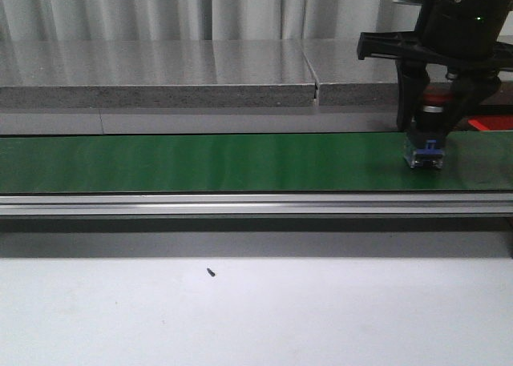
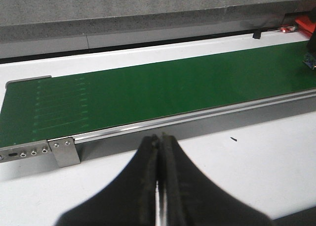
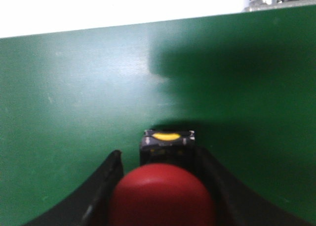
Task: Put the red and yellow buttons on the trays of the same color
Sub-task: 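Carry the red button into the red tray and open the right gripper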
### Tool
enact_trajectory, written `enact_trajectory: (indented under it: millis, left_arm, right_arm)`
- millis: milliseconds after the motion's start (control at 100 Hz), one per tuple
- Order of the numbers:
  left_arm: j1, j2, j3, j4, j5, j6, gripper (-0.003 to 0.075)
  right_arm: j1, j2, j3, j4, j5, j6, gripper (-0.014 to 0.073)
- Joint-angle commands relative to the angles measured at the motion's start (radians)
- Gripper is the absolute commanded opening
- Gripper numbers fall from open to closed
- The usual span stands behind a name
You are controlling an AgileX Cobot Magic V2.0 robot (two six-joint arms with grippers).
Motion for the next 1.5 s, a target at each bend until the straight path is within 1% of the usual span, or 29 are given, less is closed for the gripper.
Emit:
enact_trajectory:
  millis: [0, 120, 290, 500, 710, 950, 1160, 1250, 1410, 1490]
  left_arm:
    - [-0.005, 0.014, -0.025, -0.018, -0.075, 0.0, -0.0018]
    - [-0.005, 0.014, -0.025, -0.018, -0.075, 0.0, -0.0018]
    - [-0.005, 0.014, -0.025, -0.018, -0.075, 0.0, -0.0018]
    - [-0.005, 0.014, -0.025, -0.018, -0.075, 0.0, -0.0018]
    - [-0.005, 0.014, -0.025, -0.018, -0.075, 0.0, -0.0018]
    - [-0.005, 0.014, -0.025, -0.018, -0.075, 0.0, -0.0018]
    - [-0.005, 0.014, -0.025, -0.018, -0.075, 0.0, -0.0018]
    - [-0.005, 0.014, -0.025, -0.018, -0.075, 0.0, -0.0018]
    - [-0.005, 0.014, -0.025, -0.018, -0.075, 0.0, -0.0018]
    - [-0.005, 0.014, -0.025, -0.018, -0.075, 0.0, -0.0018]
  right_arm:
    - [-0.007, -0.048, -0.033, -0.009, -0.029, -0.002, 0.0224]
    - [-0.009, -0.078, -0.033, -0.037, -0.022, -0.015, 0.0224]
    - [-0.055, -0.145, -0.033, -0.029, -0.002, -0.127, 0.0224]
    - [-0.164, -0.222, -0.033, -0.029, 0.062, -0.253, 0.0224]
    - [-0.286, -0.286, -0.033, -0.028, 0.093, -0.335, 0.0224]
    - [-0.403, -0.3, -0.033, 0.004, 0.124, -0.358, 0.0224]
    - [-0.509, -0.295, -0.033, 0.108, 0.092, -0.48, 0.0224]
    - [-0.551, -0.285, -0.033, 0.118, 0.038, -0.482, 0.0224]
    - [-0.584, -0.272, -0.037, 0.115, -0.093, -0.486, 0.0224]
    - [-0.595, -0.242, -0.073, 0.115, -0.106, -0.497, 0.0224]
